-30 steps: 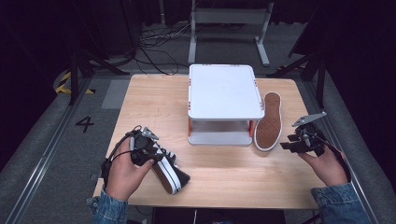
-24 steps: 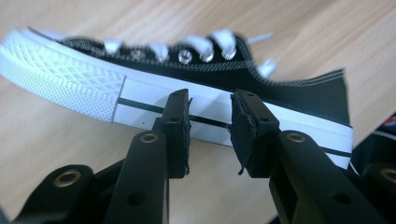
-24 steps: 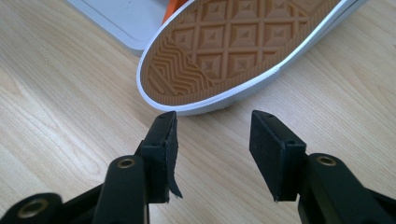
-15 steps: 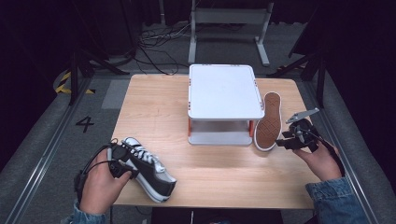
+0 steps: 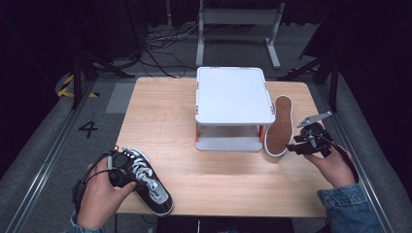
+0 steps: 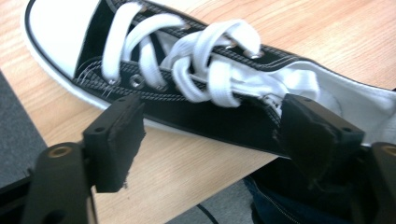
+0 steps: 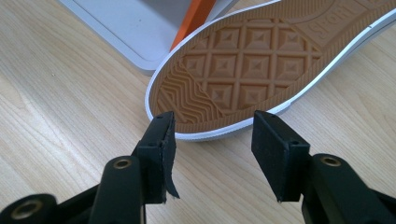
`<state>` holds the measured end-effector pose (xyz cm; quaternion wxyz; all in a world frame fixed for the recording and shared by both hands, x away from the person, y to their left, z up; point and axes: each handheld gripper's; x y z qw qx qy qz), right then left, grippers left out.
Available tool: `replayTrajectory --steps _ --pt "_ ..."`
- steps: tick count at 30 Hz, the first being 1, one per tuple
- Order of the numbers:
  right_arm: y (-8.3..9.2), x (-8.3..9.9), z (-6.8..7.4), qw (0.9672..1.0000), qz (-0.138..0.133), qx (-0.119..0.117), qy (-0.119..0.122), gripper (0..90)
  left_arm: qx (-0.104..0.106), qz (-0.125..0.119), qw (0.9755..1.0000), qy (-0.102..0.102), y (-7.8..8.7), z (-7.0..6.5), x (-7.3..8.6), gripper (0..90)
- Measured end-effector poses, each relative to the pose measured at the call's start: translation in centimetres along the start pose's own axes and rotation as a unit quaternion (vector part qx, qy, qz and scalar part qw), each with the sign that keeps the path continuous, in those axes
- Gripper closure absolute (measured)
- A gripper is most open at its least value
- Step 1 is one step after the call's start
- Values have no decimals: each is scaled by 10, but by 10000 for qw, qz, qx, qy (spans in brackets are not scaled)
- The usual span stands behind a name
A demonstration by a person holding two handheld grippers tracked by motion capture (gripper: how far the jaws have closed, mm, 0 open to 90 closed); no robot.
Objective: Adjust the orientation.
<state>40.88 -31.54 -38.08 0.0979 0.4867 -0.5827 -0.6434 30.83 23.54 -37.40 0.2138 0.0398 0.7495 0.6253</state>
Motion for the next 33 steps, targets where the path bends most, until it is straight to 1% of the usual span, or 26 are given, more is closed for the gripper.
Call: replayTrajectory --steps 1,2,3,4,5,7,9,10,11,12,14,18,19,20,21,22,23,24,25,26,27,28,29,33 --pt "0 0 0 10000 0 0 0 505 21 0 10000 -26 -1 -2 -1 225" --pt "0 0 0 10000 2 1 -3 503 55 12 9999 -130 -4 -6 -5 224" --pt "0 0 1 10000 1 16 2 501 72 42 9998 -168 -7 -9 -7 220" --pt "0 1 1 10000 14 2 7 499 41 97 9997 -219 -11 -11 -9 217" --pt "0 1 1 10000 34 0 3 496 -51 165 9995 -276 -15 -12 -11 210" --pt "0 2 2 10000 33 8 -3 491 -133 261 9991 -292 -22 -14 -14 197" --pt "0 3 2 10000 31 10 27 484 -317 396 9979 -397 -30 -16 -17 197" --pt "0 3 3 10000 32 8 21 482 -409 478 9971 -439 -32 -16 -17 180" --pt "1 3 3 10000 29 9 24 480 -432 515 9967 -465 -34 -16 -18 173" --pt "1 4 3 10000 21 16 43 477 -450 503 9968 -427 -35 -17 -19 174" --pt "2 5 4 10000 18 8 60 471 -545 480 9965 -426 -38 -16 -23 179" --pt "1 6 5 10000 33 39 66 464 -681 488 9952 -506 -44 -14 -29 181" --pt "1 7 5 10000 49 30 73 462 -681 488 9952 -506 -44 -14 -29 199" --pt "1 7 5 10000 49 30 73 462 -757 529 9943 -534 -45 -13 -31 199" --pt "0 8 6 9999 65 30 76 459 -797 498 9943 -509 -44 -8 -33 375" --pt "0 8 6 9999 65 30 76 459 -797 498 9943 -509 -44 -8 -33 415" --pt "0 9 6 9999 70 33 80 457 -789 476 9943 -533 -42 -5 -34 415" --pt "0 10 7 9999 82 42 63 456 -702 450 9953 -485 -40 -4 -34 486" --pt "1 11 7 9999 86 41 58 456 -655 375 9950 -654 -36 -4 -35 550" --pt "1 13 7 9999 107 62 37 455 -671 334 9950 -659 -34 -5 -35 662" --pt "1 14 7 9999 110 71 38 455 -657 309 9952 -659 -31 -6 -36 711" --pt "1 15 6 9999 114 73 24 454 -654 215 9953 -686 -28 -6 -38 744" --pt "2 16 7 9999 116 82 3 453 -648 246 9948 -741 -27 -6 -39 752" --pt "4 22 6 9998 146 101 -56 452 -548 144 9946 -868 -23 -7 -46 758"
Point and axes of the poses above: each handheld gripper's, and its own axes: y roughly backward along the jaws, x roughly out of its underside, z roughly to its left, and after that the axes turned 9 degrees about y, right-handed
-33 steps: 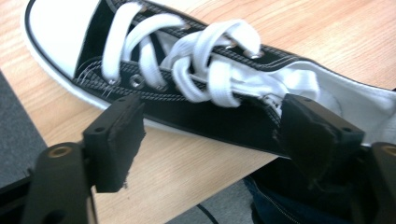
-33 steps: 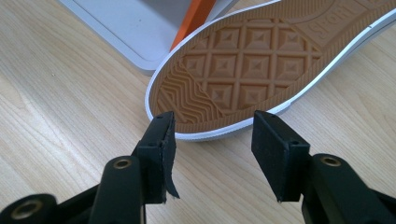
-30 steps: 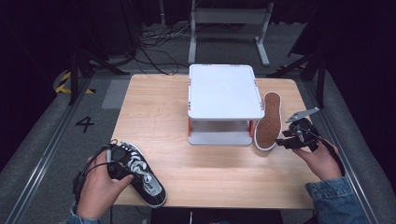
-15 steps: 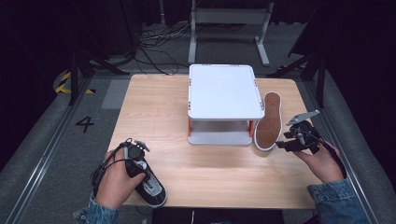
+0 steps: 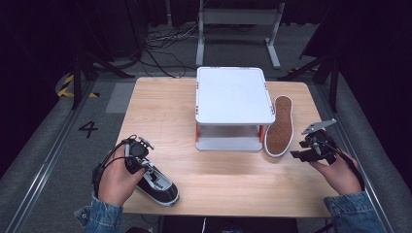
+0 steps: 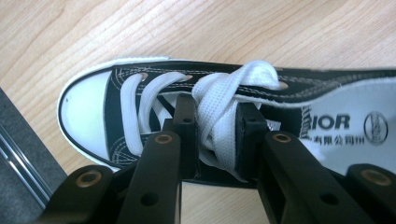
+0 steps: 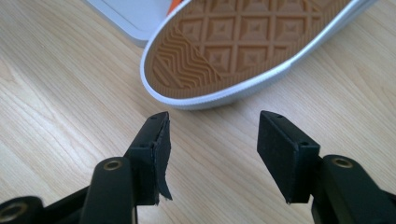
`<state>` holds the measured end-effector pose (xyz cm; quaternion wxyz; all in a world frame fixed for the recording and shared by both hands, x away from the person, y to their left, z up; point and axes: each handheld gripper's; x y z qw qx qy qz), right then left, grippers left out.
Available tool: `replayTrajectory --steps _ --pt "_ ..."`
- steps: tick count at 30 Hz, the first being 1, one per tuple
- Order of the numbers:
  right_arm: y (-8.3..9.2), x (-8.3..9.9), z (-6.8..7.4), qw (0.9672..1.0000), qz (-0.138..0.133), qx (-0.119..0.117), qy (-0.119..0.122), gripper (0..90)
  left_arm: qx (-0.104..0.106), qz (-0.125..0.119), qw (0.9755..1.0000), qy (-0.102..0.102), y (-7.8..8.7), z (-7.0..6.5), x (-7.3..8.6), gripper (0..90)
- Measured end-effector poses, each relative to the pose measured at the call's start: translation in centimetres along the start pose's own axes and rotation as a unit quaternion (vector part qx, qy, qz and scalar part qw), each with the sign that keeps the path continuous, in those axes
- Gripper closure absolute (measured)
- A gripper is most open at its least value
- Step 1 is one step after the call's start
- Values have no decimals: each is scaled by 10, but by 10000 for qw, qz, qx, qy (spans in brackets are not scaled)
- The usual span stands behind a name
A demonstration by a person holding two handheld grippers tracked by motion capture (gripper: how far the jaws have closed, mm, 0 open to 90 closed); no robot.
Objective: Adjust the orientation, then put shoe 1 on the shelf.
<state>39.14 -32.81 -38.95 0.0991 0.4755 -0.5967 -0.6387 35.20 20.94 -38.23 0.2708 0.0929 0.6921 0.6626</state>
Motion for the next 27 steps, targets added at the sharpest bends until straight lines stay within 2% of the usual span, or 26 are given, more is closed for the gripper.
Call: replayTrajectory --steps 6,10,13,18,19,20,21,27 --pt "5 7 -1 9999 -33 93 -92 448 149 -398 9990 -141 15 -1 -9 765" --pt "7 9 -1 9998 -34 119 -140 447 147 -538 9980 -304 27 -3 -19 766" --pt "7 12 -1 9998 -17 130 -137 446 175 -727 9963 -417 37 -2 -31 766" --pt "10 16 0 9997 -6 161 -188 445 144 -821 9943 -658 51 -6 -51 765" --pt "11 17 0 9996 -17 183 -192 445 144 -821 9943 -658 51 -6 -51 765" --pt "12 17 0 9996 -39 199 -208 446 153 -820 9935 -776 57 -7 -59 765" --pt "12 17 0 9996 -39 199 -208 446 153 -820 9935 -776 57 -7 -59 765" --pt "13 21 0 9995 -53 220 -240 446 287 -840 9910 -1005 74 -10 -84 764"
Point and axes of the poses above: each handheld gripper's, and its own axes: y roughly backward along the jaws, x roughly out of its underside, z roughly to its left, and after that the axes turned 9 degrees about y, right-handed
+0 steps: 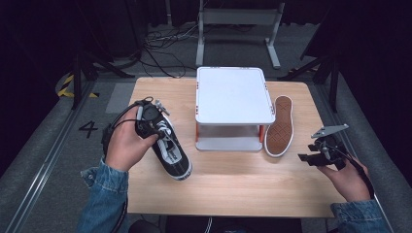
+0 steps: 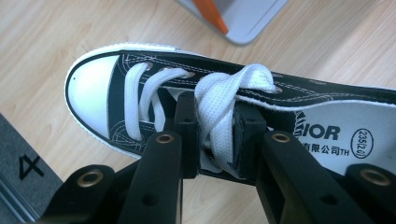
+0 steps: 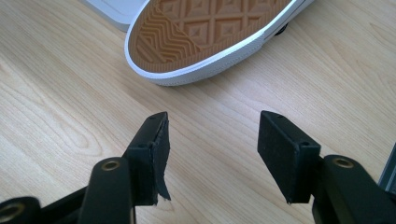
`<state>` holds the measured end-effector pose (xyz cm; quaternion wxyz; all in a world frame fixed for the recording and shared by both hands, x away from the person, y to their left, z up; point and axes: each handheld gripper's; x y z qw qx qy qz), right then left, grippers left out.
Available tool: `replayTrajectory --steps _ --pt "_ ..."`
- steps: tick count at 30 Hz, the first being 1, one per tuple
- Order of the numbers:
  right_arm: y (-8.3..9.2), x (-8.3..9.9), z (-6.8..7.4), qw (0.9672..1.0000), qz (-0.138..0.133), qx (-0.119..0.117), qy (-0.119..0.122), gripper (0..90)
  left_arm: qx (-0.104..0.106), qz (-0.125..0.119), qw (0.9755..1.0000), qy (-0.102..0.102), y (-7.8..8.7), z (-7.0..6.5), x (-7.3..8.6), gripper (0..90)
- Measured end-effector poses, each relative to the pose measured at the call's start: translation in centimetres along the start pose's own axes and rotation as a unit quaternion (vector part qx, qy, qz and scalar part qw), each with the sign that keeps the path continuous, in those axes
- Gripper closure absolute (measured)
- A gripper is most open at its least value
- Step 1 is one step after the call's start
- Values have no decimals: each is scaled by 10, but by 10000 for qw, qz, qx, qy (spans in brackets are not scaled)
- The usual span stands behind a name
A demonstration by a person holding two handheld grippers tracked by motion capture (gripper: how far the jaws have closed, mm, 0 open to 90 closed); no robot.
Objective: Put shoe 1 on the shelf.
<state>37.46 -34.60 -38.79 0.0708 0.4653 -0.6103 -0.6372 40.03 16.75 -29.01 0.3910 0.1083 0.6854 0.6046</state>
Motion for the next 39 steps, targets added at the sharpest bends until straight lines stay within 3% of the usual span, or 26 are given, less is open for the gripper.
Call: replayTrajectory --steps 12,17,26,33,39 --pt "-1 4 6 10000 47 -18 -1 446 -161 -130 9982 -560 35 3 -50 763" --pt "-1 5 8 10000 63 -19 -8 446 -171 -212 9975 -645 41 5 -66 763" --pt "1 8 9 10000 92 3 -29 446 -7 -266 9950 -966 50 3 -101 762" --pt "3 14 10 9999 125 21 -76 446 -46 -344 9892 -1422 50 -3 -137 761" --pt "9 21 10 9997 139 92 -155 447 80 -320 9852 -1682 38 -6 -168 761"
Point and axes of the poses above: each handheld gripper's, and its own axes: y roughly backward along the jaws, x roughly out of its underside, z roughly to its left, and after that the axes turned 9 degrees about y, right-handed
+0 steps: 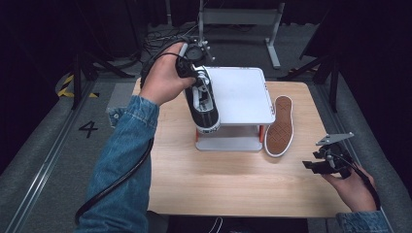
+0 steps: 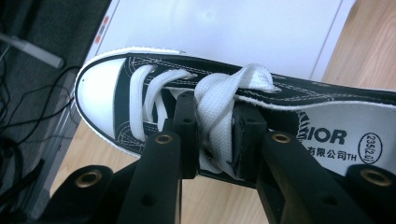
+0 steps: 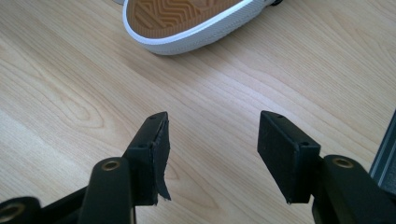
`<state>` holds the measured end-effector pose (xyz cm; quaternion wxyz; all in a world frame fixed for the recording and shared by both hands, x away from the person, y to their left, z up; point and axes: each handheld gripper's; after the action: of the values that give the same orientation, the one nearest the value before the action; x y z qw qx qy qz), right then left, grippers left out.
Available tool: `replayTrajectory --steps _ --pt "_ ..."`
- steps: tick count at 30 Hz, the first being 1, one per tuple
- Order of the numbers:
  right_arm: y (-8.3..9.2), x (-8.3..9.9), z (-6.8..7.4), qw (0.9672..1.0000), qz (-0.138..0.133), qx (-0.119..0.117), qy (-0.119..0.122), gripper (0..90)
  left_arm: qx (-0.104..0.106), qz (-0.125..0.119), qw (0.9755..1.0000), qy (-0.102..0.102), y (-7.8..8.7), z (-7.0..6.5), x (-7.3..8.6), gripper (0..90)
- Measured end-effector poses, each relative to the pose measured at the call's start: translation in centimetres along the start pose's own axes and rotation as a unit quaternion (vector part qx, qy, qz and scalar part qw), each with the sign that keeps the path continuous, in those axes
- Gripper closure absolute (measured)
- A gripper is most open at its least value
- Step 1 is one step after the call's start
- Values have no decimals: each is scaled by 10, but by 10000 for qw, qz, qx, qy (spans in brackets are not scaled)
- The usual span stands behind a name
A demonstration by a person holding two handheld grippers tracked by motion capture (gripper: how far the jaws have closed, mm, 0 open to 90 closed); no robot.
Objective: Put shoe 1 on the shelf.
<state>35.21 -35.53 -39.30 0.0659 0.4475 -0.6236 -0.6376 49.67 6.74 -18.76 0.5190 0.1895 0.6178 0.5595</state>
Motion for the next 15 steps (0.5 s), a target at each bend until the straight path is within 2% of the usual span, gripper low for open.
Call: replayTrajectory --steps 4,6,15 --pt "3 5 -2 10000 -16 45 -48 447 100 -48 9998 -180 -11 7 -16 760" --pt "5 7 -2 9999 -4 62 -83 447 143 -102 9997 -192 -16 10 -22 760" --pt "10 14 -6 9998 -33 97 -150 447 104 18 9984 -562 -33 20 -47 757"
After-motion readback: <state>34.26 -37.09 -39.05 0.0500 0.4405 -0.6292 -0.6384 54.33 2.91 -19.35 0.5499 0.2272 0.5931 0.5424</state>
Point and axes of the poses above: each handheld gripper's, and its own axes: y roughly backward along the jaws, x roughly out of its underside, z roughly to its left, and after that the axes turned 9 degrees about y, right-handed
